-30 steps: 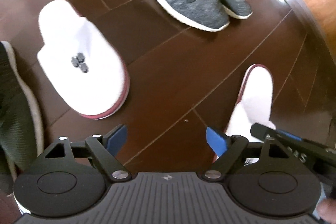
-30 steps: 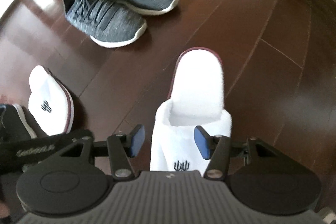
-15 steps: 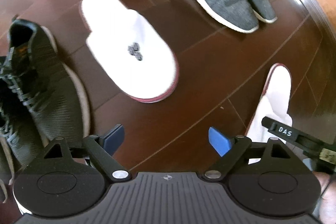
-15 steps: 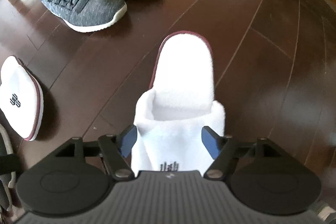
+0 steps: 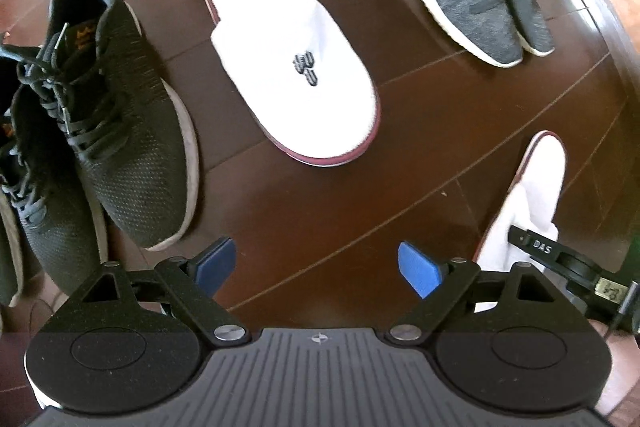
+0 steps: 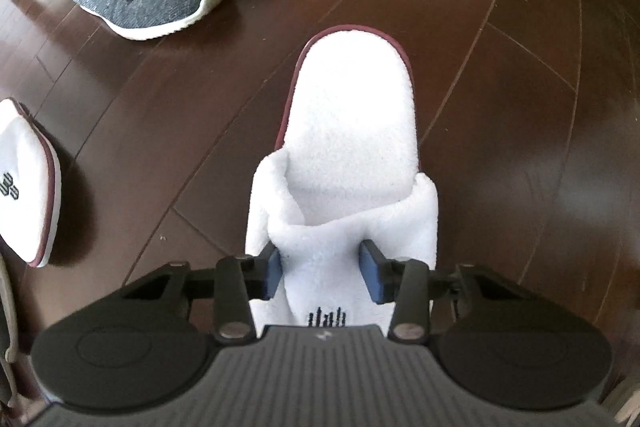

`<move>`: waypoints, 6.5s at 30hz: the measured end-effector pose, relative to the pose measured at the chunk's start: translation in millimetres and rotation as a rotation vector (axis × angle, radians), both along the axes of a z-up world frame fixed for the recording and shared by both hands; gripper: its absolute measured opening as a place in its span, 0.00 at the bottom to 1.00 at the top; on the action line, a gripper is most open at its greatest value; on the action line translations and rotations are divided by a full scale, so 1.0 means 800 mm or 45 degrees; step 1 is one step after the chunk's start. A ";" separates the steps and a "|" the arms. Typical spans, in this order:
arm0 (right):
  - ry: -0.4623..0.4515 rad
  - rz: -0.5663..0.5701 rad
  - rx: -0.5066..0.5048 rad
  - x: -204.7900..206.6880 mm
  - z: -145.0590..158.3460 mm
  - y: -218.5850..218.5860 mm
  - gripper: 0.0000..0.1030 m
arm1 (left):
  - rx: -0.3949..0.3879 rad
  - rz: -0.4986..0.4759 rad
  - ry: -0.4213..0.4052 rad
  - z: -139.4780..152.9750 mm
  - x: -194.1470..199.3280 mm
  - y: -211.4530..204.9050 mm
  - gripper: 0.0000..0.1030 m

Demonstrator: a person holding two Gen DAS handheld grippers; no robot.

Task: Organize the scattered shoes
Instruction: 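Close the right tool on the white slipper's toe, then carry the white slipper with the right tool and lower it beside the grey sneakers, then open the right tool and release the white slipper, then move the right tool down to the black sneaker pair's heels, then close the right tool on both black sneakers' heels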

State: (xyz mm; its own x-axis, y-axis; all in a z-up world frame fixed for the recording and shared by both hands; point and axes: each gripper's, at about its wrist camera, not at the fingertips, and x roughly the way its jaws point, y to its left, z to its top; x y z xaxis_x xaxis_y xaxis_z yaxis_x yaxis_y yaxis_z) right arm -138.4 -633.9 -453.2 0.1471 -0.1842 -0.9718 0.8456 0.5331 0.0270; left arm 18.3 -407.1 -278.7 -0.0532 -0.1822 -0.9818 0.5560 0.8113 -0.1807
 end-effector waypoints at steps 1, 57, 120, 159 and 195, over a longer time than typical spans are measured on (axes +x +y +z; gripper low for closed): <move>0.001 0.008 -0.001 -0.001 0.000 0.000 0.38 | -0.004 0.000 0.003 0.002 -0.001 -0.001 0.89; 0.033 1.336 -0.496 0.307 0.054 0.093 0.14 | -0.095 0.389 0.125 0.026 0.117 0.084 0.92; -0.473 0.274 -0.279 0.174 0.486 0.027 0.73 | -0.166 0.513 0.110 0.194 0.181 0.172 0.98; 0.043 1.186 -0.084 0.423 0.055 -0.156 0.69 | 0.106 0.553 -0.062 0.034 0.088 -0.049 0.98; 0.171 1.264 0.076 0.417 -0.023 -0.175 0.21 | 0.136 0.529 -0.094 0.028 0.129 -0.065 0.98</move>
State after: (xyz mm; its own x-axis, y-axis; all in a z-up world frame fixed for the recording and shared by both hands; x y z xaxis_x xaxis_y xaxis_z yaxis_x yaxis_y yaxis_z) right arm 195.3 -773.8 -471.5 0.0960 0.0123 -0.9953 0.0164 0.9998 0.0140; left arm 121.2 -459.0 -256.2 0.0746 -0.0708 -0.9947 0.1865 0.9809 -0.0558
